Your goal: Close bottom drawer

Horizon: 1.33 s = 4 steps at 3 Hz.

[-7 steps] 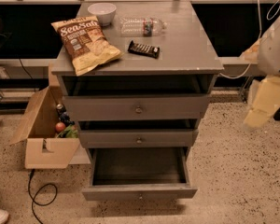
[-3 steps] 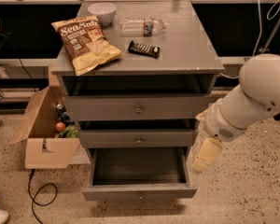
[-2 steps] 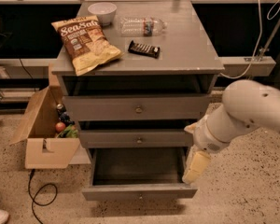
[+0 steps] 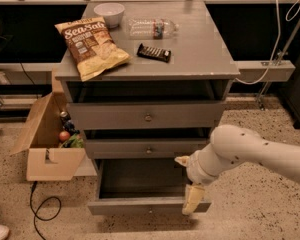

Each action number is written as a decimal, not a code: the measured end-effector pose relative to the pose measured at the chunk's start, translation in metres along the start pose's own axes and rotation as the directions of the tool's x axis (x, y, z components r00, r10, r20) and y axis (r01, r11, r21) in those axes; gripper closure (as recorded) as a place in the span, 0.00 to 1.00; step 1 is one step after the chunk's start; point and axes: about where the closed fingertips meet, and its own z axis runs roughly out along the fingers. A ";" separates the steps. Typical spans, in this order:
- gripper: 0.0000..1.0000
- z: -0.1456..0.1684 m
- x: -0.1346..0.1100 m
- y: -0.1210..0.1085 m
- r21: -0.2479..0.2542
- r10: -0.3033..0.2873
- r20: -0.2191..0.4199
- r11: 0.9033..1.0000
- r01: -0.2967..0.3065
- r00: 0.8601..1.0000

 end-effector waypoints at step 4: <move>0.00 0.201 0.067 0.003 -0.135 -0.086 0.028 0.987 0.089 0.996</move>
Offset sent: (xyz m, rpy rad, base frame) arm 0.0014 0.0112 -0.0254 0.0190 0.0022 0.0309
